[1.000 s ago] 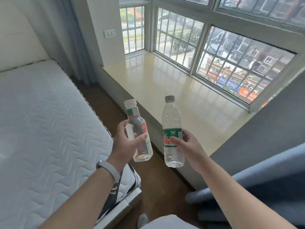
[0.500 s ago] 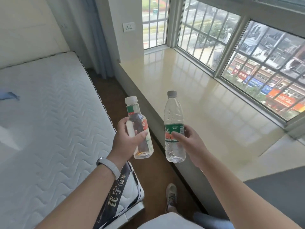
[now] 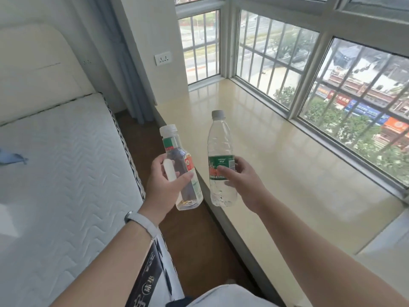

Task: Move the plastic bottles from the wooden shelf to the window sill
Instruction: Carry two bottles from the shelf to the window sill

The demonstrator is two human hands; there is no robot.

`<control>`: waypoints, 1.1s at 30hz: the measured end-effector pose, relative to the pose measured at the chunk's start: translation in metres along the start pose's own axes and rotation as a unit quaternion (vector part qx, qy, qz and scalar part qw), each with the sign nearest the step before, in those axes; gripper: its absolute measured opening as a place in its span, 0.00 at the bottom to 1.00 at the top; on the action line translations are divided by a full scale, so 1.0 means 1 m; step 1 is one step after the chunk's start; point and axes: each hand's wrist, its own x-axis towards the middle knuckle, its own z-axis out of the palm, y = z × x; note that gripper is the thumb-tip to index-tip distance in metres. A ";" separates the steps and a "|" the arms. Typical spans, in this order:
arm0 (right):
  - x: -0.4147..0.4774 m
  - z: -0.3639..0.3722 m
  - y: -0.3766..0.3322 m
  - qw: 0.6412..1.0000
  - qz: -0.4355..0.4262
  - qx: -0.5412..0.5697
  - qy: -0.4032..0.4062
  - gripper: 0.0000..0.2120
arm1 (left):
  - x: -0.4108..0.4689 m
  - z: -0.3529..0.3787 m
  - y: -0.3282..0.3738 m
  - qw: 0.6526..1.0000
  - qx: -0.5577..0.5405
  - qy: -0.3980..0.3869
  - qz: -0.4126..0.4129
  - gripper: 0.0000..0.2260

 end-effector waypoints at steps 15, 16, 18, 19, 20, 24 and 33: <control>0.084 -0.015 -0.018 1.000 0.001 0.018 -0.006 0.25 | 0.076 -0.001 0.008 1.000 0.014 0.016 -0.010 0.30; 0.093 -0.012 -0.018 1.000 0.004 0.018 -0.005 0.26 | 0.085 -0.004 0.006 1.000 0.017 0.015 -0.009 0.30; 0.110 -0.004 -0.021 1.000 0.007 0.017 -0.003 0.26 | 0.106 -0.011 0.004 1.000 0.016 0.016 -0.008 0.29; 0.120 0.001 -0.023 1.000 0.007 0.015 0.000 0.26 | 0.118 -0.015 0.003 1.000 0.012 0.017 -0.007 0.29; 0.130 0.006 -0.026 1.000 0.008 0.013 0.002 0.26 | 0.131 -0.020 0.002 1.000 0.008 0.018 -0.007 0.29; 0.177 0.034 -0.041 1.000 0.008 -0.004 0.000 0.24 | 0.185 -0.044 -0.002 1.000 0.004 0.028 -0.002 0.30; 0.285 0.117 -0.071 0.999 -0.014 -0.035 -0.017 0.19 | 0.288 -0.110 -0.035 0.999 -0.016 0.028 -0.009 0.28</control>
